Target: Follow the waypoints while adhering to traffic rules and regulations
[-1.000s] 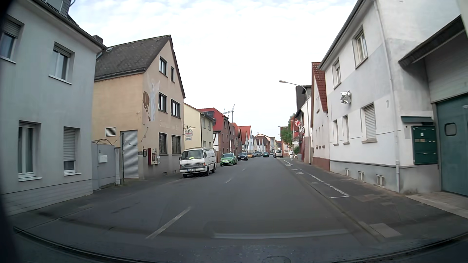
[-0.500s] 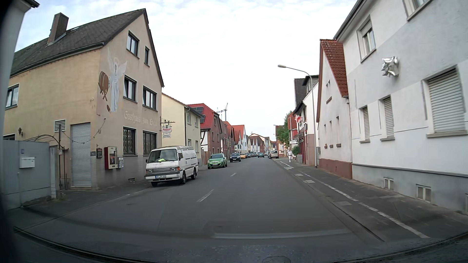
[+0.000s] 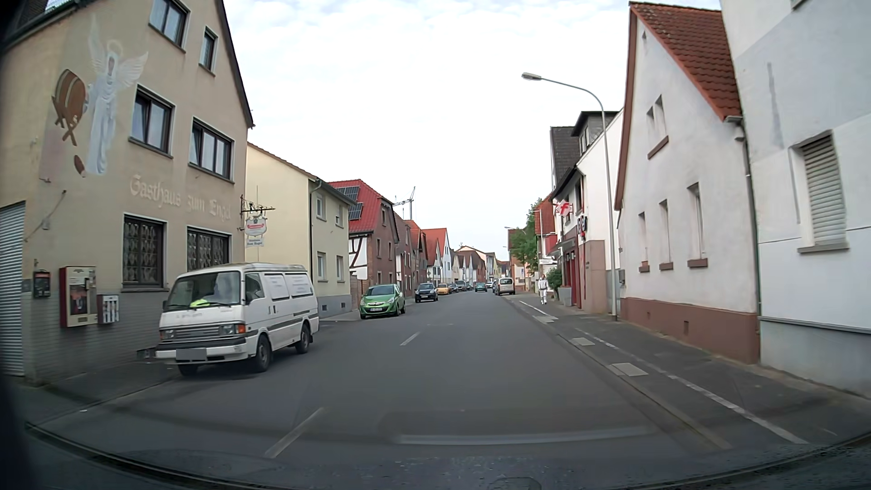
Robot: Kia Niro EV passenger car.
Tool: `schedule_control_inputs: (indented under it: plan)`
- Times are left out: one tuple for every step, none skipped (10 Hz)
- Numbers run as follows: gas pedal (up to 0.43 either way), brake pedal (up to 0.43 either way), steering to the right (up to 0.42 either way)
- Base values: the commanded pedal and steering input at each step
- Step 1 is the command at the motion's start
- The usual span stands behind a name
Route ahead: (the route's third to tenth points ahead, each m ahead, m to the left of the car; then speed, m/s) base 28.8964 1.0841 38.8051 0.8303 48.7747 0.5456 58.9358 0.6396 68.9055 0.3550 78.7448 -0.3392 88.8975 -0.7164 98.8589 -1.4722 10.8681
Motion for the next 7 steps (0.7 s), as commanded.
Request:
schedule_control_inputs:
  plan:
    - [0.138,0.000,0.001]
    - [0.138,0.000,0.000]
    - [0.138,0.000,-0.002]
    - [0.138,0.000,-0.004]
    - [0.138,0.000,-0.004]
    - [0.138,0.000,-0.004]
    - [0.138,0.000,-0.004]
